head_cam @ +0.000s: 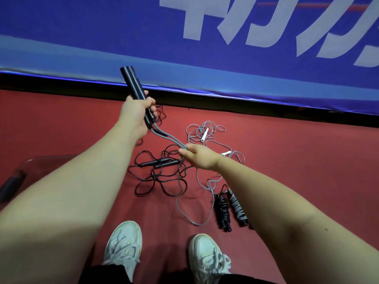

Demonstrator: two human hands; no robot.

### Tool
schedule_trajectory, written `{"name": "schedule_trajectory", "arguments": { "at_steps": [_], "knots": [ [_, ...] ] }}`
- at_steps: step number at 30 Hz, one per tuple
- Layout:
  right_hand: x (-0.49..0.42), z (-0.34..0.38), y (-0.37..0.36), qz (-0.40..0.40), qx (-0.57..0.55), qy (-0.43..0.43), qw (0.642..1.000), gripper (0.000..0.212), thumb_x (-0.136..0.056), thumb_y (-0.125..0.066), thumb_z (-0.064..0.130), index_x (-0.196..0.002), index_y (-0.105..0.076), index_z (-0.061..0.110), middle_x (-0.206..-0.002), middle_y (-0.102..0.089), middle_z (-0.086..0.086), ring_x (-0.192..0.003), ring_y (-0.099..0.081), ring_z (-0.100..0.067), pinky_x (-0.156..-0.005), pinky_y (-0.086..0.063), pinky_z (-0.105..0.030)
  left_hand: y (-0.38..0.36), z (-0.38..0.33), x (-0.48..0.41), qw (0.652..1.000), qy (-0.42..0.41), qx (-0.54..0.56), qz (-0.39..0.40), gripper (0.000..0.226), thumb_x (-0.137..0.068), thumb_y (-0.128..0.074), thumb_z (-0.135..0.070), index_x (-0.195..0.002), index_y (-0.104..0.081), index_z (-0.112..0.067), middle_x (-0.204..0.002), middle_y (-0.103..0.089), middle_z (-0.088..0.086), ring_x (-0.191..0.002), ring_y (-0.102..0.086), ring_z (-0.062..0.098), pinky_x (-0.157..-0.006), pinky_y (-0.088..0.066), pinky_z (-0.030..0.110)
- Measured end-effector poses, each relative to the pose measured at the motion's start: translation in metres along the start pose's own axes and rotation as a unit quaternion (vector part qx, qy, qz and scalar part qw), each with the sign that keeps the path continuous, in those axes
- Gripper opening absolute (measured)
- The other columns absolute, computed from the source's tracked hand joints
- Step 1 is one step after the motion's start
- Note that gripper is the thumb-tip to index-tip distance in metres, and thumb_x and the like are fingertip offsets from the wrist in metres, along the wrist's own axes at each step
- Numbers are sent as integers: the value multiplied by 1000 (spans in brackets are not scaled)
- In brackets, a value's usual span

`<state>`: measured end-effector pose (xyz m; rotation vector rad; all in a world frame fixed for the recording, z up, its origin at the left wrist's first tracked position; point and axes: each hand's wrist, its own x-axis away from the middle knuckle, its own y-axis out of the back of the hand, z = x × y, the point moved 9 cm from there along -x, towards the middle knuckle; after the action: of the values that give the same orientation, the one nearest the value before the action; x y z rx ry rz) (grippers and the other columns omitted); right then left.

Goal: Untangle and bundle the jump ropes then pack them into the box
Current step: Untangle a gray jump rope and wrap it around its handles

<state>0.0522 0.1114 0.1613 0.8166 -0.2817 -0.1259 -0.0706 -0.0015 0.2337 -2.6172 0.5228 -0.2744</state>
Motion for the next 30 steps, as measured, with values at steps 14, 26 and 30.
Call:
{"name": "schedule_trajectory", "arguments": {
  "at_steps": [14,26,30],
  "knots": [
    [6,87,78,-142,239,220,935,23,-85,-65,17,-105,-55,9,-99,-52,-4,-81,-46,-15,-69,-39,-31,-1,31,14,945,18,-304,120,11,-99,-48,-20,-89,-46,-17,-72,-49,2,-54,-52,9,-41,-39,17],
    [-4,54,90,-80,58,168,981,41,-77,-76,26,-97,-41,24,-75,-48,5,-60,-44,-9,-61,-39,-26,-18,42,24,810,-37,-549,206,46,-93,-32,-58,-84,-50,-17,-68,-63,1,-44,-47,9,-45,-36,22],
    [0,66,104,-134,66,188,971,53,-71,-80,31,-93,-32,30,-81,-46,10,-54,-37,-1,-54,-32,-22,-21,41,30,748,-42,-621,231,47,-80,-59,-61,-103,-50,-21,-77,-58,0,-58,-50,16,-54,-41,27]
  ]
}}
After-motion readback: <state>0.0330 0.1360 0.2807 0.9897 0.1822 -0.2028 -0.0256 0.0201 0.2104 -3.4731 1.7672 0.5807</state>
